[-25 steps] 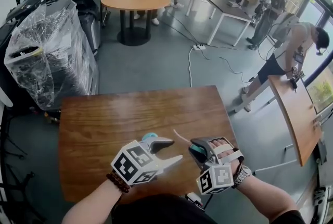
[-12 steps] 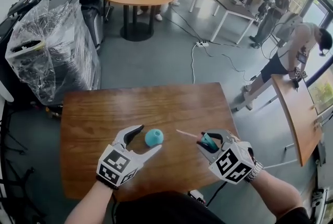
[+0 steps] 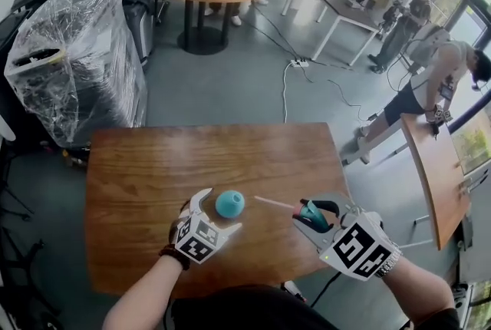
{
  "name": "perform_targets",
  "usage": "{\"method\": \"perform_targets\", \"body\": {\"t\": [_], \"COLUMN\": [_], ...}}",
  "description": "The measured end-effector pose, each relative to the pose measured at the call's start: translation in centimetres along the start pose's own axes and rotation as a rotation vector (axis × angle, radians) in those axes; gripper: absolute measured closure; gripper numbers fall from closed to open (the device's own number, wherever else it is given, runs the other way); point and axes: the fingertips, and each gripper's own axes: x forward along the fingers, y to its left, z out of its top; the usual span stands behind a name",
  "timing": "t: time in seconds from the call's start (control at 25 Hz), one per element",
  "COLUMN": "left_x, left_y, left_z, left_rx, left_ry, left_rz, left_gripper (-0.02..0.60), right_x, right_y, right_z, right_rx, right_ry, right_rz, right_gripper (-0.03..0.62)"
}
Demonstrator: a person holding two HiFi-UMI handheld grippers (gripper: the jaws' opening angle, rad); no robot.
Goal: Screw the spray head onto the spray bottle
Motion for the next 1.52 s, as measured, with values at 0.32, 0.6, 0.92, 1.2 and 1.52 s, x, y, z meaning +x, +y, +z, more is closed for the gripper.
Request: {"method": "perform_targets", "body": {"t": [0.32, 0.6, 0.92, 1.2, 1.52], "left_x": [4.6, 6.6, 6.4, 4.3, 1.3], "left_y": [0.1, 0.0, 0.0, 0.6, -0.7], "left_z": [-4.2, -5.1, -5.0, -4.4, -1.8], "left_rx": [0.099, 0.123, 0.146, 0.299, 0.468], "left_ry": [0.112, 0.124, 0.156, 0.277, 0.374], "left_rz": [-0.014, -0.015, -0.014, 0.046, 0.079], "left_gripper": [0.028, 0.057, 0.144, 0.15, 0.156], "right_x": [0.2, 1.2, 2.0, 2.9, 4.8], "right_y": [0.7, 0.9, 0.9, 1.5, 3.5], "right_z": [1.2, 1.3, 1.7, 1.8, 1.4], "right_rx": [-0.007, -0.014, -0.041, -0.075, -0.148], "right_ry": [0.021, 0.038, 0.047, 0.037, 0.036], "right_rz": [0.037, 0.07, 0.096, 0.13, 0.173], "right_gripper": [0.473, 0.473, 0.473, 0.473, 0.473]}}
